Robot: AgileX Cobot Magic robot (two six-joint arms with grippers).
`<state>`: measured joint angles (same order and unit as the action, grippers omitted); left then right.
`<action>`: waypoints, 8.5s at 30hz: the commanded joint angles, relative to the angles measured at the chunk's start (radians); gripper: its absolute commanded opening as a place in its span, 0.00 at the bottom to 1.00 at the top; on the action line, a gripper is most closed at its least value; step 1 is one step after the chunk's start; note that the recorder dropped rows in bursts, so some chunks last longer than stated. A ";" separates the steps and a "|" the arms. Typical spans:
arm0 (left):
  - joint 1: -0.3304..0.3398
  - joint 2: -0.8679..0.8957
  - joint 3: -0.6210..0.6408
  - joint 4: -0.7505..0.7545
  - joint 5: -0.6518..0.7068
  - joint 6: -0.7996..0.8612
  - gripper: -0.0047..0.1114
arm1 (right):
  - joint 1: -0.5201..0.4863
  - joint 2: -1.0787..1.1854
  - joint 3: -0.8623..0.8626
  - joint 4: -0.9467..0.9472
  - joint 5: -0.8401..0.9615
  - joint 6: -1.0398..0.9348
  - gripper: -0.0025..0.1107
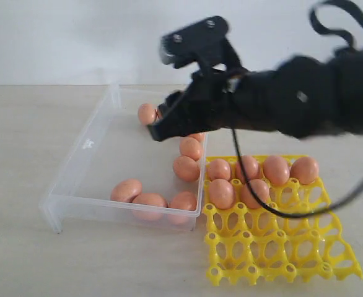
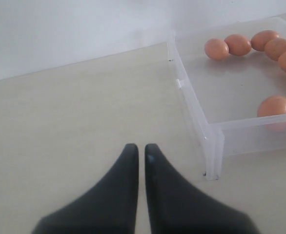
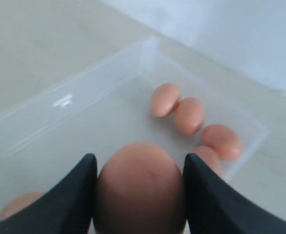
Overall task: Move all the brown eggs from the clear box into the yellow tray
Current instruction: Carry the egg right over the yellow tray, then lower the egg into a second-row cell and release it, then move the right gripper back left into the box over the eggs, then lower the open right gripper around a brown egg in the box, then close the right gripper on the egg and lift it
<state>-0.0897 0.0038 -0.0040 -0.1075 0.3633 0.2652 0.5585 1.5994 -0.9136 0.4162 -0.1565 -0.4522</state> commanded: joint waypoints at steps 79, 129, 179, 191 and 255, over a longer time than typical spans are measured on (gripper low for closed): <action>0.004 -0.004 0.004 0.000 -0.004 -0.011 0.08 | -0.304 0.053 0.553 -0.477 -0.480 0.596 0.02; 0.004 -0.004 0.004 0.000 -0.004 -0.011 0.08 | -0.304 -0.232 0.522 -0.715 -0.604 0.827 0.38; 0.004 -0.004 0.004 0.000 -0.004 -0.011 0.08 | 0.183 0.329 -0.334 -1.248 0.384 1.097 0.44; 0.004 -0.004 0.004 0.000 -0.004 -0.011 0.08 | 0.148 0.436 -0.721 -0.787 1.078 0.530 0.44; 0.004 -0.004 0.004 0.000 -0.004 -0.011 0.08 | -0.215 -0.114 0.130 -0.737 -0.007 0.803 0.02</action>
<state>-0.0897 0.0038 -0.0040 -0.1075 0.3633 0.2652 0.4639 1.5524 -0.9025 -0.3511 -0.1245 0.3925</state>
